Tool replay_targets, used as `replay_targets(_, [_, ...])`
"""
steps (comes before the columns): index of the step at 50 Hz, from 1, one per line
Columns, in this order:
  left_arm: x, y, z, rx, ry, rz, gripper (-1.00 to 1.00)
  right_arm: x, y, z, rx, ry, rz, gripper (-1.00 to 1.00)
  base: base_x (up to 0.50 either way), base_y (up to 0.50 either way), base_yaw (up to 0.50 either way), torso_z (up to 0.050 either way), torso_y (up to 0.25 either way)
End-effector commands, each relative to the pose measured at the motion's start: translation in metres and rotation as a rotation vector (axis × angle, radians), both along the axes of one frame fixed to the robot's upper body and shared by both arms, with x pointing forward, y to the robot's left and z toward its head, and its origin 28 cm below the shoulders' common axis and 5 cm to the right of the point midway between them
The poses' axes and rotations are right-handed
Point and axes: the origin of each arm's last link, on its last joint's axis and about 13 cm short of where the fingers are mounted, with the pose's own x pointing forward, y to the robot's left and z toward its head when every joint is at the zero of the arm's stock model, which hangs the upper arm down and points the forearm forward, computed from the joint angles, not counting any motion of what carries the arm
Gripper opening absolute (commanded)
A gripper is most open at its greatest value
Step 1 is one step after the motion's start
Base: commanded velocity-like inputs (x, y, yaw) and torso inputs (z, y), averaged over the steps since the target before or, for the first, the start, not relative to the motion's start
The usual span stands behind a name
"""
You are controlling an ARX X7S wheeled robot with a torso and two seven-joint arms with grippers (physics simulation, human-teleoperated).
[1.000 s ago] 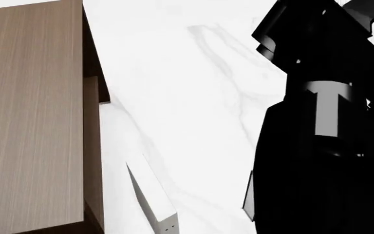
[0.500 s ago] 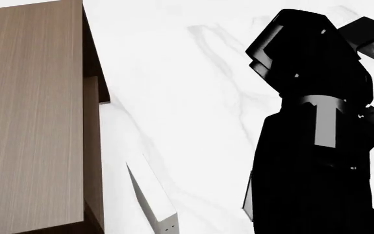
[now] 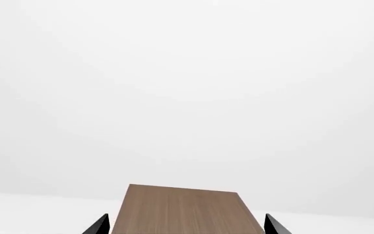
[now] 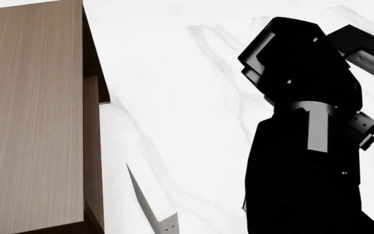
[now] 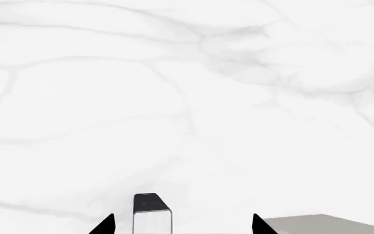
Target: Pick up the book in the middle and place it on the cabinet shelf.
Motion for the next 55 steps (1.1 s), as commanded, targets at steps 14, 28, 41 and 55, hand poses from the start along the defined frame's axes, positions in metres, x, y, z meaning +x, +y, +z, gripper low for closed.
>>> replay_targets(14, [0.001,-0.001,-0.001,0.001,0.003,-0.002,1.0,0.0,-0.001,-0.025,0.039,-0.01,0.067,1.0,0.0,0.0,0.0,0.0,0.0])
replay_targets(28, [0.001,0.0,-0.003,0.001,0.007,-0.001,1.0,0.001,-0.004,-0.041,0.055,-0.018,0.068,1.0,0.0,0.0,0.0,0.0,0.0])
replay_targets(41, [0.001,0.0,-0.003,0.001,0.006,0.002,1.0,-0.001,-0.004,-0.056,0.064,0.002,0.08,1.0,0.0,0.0,0.0,0.0,0.0])
replay_targets(55, [0.002,0.0,-0.003,0.002,0.009,-0.001,1.0,-0.001,-0.002,-0.068,0.14,-0.036,0.113,1.0,0.0,0.0,0.0,0.0,0.0])
